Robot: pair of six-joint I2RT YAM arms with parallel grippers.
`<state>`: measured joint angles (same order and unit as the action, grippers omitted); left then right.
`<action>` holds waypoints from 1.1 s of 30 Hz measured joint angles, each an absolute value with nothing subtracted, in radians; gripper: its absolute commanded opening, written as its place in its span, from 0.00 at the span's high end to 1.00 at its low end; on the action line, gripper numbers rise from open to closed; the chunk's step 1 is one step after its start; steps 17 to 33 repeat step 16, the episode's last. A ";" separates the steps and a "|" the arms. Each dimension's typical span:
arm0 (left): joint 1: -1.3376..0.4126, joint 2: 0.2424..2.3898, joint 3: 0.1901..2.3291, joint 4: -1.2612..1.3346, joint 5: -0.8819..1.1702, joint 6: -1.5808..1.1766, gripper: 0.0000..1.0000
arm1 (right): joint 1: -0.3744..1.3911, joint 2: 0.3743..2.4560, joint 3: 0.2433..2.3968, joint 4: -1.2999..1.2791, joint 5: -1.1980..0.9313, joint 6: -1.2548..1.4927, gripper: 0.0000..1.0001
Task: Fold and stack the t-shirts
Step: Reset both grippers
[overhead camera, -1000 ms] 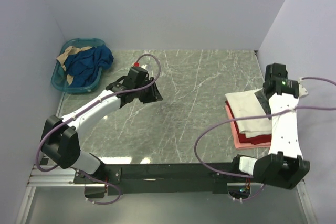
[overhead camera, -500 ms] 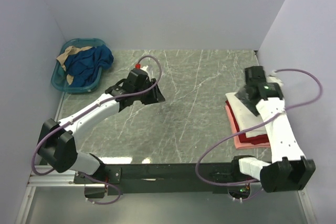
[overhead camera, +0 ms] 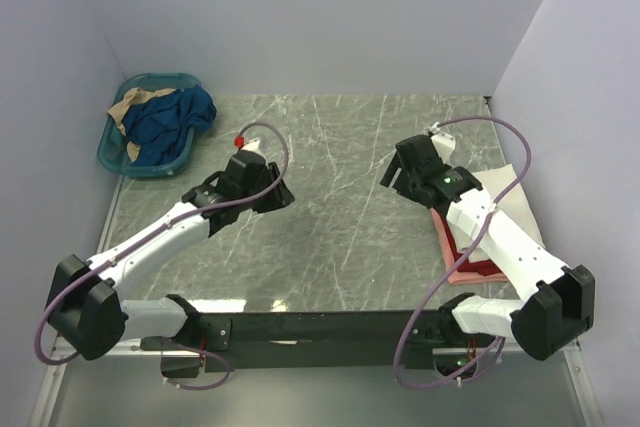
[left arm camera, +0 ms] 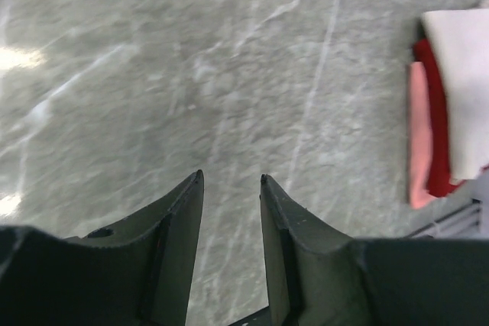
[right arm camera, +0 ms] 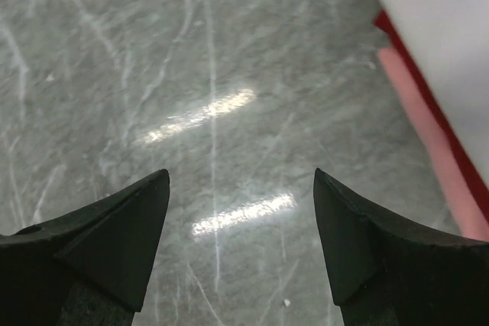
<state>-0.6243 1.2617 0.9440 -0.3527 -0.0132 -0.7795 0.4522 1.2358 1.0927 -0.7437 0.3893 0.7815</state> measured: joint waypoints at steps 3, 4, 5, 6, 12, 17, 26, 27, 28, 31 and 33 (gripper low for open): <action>-0.624 1.210 0.880 -0.349 -0.057 -0.789 0.58 | 0.478 1.198 1.022 -0.646 0.364 0.740 0.17; -0.624 1.190 0.859 -0.348 -0.072 -0.793 0.57 | 0.483 1.182 0.995 -0.614 0.350 0.726 0.16; -0.624 1.174 0.843 -0.349 -0.087 -0.798 0.57 | 0.487 1.165 0.966 -0.580 0.339 0.713 0.16; -0.624 1.161 0.832 -0.348 -0.101 -0.802 0.57 | 0.490 1.148 0.939 -0.549 0.325 0.701 0.16; -0.616 1.139 0.818 -0.346 -0.153 -0.806 0.57 | 0.495 1.094 0.858 -0.443 0.278 0.649 0.15; -0.610 1.139 0.818 -0.343 -0.160 -0.805 0.57 | 0.495 1.081 0.857 -0.392 0.265 0.630 0.14; -0.610 1.139 0.818 -0.343 -0.160 -0.805 0.57 | 0.495 1.081 0.857 -0.392 0.265 0.630 0.14; -0.610 1.139 0.818 -0.343 -0.160 -0.805 0.57 | 0.495 1.081 0.857 -0.392 0.265 0.630 0.14; -0.610 1.139 0.818 -0.343 -0.160 -0.805 0.57 | 0.495 1.081 0.857 -0.392 0.265 0.630 0.14; -0.610 1.139 0.818 -0.343 -0.160 -0.805 0.57 | 0.495 1.081 0.857 -0.392 0.265 0.630 0.14; -0.610 1.139 0.818 -0.343 -0.160 -0.805 0.57 | 0.495 1.081 0.857 -0.392 0.265 0.630 0.14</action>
